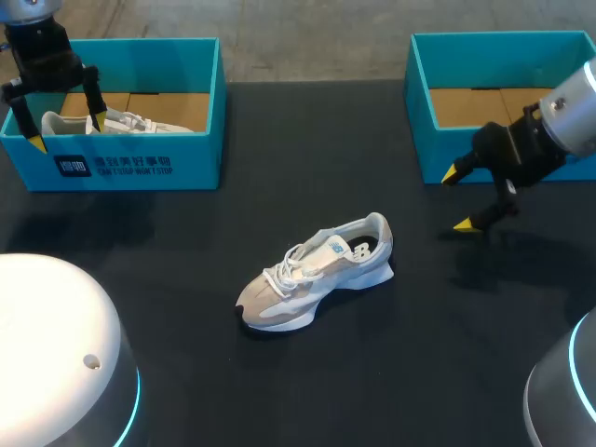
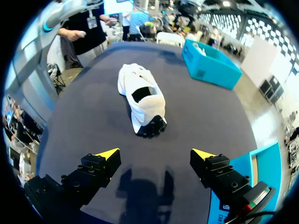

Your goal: Take the shoe out of the shoebox, open the shoe tongue, remove and reinsert the insole, then place the shoe into the shoebox

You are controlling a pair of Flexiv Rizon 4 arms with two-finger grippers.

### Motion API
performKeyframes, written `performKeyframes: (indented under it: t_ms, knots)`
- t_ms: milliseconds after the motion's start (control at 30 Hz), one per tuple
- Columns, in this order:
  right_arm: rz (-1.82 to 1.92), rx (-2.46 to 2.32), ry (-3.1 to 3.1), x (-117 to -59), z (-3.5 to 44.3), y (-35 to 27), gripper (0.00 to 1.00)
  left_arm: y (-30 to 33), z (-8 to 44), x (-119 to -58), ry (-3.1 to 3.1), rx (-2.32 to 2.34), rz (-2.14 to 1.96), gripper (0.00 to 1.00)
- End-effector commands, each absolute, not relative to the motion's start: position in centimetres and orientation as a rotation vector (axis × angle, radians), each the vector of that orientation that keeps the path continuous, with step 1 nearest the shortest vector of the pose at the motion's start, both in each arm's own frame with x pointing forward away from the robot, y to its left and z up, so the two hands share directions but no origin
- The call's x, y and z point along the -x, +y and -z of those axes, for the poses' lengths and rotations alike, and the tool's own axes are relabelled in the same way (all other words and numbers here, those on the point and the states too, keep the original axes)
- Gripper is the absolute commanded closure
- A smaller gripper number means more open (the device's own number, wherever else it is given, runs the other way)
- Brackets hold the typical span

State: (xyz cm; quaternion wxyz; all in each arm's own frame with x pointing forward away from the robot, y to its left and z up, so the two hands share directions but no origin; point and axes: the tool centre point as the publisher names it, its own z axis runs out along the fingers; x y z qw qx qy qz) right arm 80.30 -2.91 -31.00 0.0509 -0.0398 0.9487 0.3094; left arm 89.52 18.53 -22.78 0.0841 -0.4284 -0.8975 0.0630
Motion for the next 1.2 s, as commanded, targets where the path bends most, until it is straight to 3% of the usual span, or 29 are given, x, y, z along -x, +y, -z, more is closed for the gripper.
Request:
performKeyframes:
  t_ms: [33,700,1200]
  knots:
    - [-1.193,0.124,2.768,-79.2,32.5,-3.3,0.00,18.6,22.8,-89.4,-2.680,1.280,-0.187,0.00]
    - [-1.404,0.019,2.592,-78.5,37.0,-4.2,0.00,18.6,22.8,-89.4,-2.680,1.280,-0.187,0.00]
    - [-1.423,0.002,2.595,-78.7,37.6,-4.5,0.00,18.6,22.8,-89.4,-2.680,1.280,-0.187,0.00]
